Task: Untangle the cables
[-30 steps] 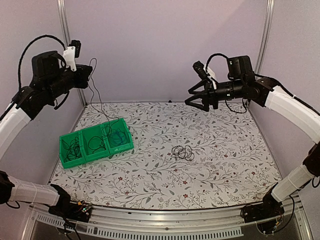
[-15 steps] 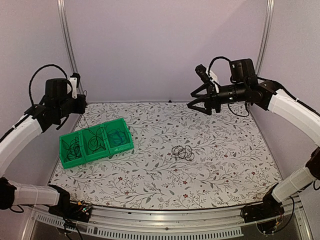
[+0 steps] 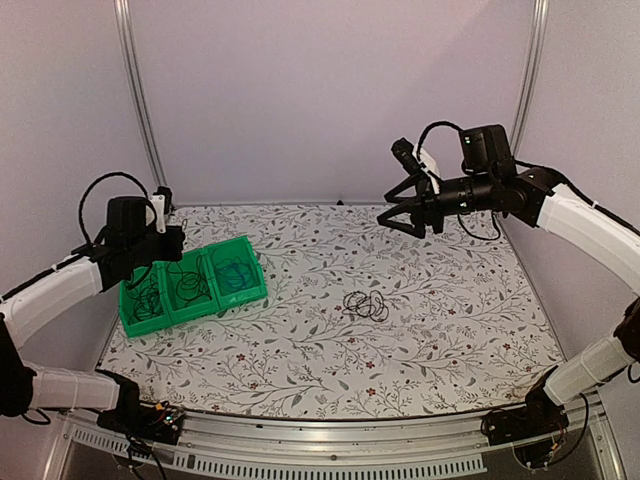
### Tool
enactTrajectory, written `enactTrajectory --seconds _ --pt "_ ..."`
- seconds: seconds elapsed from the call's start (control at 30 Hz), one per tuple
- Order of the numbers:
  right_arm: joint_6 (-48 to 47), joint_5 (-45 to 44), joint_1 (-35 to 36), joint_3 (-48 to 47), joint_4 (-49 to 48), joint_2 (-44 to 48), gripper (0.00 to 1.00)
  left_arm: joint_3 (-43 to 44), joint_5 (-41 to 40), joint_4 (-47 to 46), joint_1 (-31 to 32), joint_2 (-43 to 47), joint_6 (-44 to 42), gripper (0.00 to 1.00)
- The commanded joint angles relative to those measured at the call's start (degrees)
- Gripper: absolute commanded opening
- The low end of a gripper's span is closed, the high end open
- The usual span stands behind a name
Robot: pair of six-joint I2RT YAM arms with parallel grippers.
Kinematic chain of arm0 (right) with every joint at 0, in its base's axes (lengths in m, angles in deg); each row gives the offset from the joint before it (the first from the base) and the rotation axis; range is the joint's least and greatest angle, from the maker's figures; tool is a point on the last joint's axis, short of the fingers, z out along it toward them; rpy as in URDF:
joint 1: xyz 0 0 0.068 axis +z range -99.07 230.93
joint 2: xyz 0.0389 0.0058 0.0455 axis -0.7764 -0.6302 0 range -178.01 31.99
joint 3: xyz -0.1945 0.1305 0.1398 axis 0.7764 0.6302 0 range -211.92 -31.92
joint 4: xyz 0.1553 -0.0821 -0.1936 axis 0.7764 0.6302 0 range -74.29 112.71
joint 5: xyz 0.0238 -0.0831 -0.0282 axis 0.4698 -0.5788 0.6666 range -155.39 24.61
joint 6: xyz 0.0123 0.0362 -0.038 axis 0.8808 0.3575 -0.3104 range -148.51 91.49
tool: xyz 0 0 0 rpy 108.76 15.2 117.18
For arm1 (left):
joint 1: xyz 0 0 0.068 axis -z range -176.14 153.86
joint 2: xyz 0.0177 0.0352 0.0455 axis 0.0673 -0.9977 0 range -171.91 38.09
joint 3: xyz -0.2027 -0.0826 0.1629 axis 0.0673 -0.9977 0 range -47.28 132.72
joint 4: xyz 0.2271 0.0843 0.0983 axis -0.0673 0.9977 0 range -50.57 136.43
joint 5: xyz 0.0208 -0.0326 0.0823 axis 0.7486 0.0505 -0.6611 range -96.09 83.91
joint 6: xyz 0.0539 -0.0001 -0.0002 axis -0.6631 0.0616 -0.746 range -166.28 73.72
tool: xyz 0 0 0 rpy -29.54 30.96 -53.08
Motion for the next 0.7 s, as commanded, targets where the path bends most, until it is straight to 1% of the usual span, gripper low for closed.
enactTrajectory --seconds 0.0,0.07,0.17,0.27,0.4,0.6,0.67 --pt "-0.6 -0.2 -0.3 0.9 -0.7 1.3 0.71 -2.6 15.4 -8.9 -0.3 -3.0 6.4 0.00" --pt "-0.6 -0.1 -0.3 1.1 -0.7 1.3 0.71 -2.9 15.4 -8.9 -0.2 -4.8 9.0 0.00" --pt "-0.7 -0.2 -0.3 1.4 -0.7 1.4 0.71 -3.6 12.4 -7.3 -0.2 -5.8 11.0 0.00" --pt "-1.0 -0.5 -0.3 2.1 -0.6 1.7 0.71 -2.6 9.1 -2.0 -0.6 -7.5 12.3 0.00" --pt "-1.3 -0.7 -0.3 3.3 -0.7 2.2 0.71 -1.2 8.4 3.9 -1.7 -11.9 13.5 0.00" --pt "-1.6 -1.2 -0.3 4.4 -0.8 3.0 0.72 3.4 3.2 8.6 -2.0 -19.8 15.5 0.00" --pt "-1.8 -1.5 -0.3 4.8 -0.7 3.2 0.72 5.6 3.0 8.5 -2.1 -22.6 15.8 0.00"
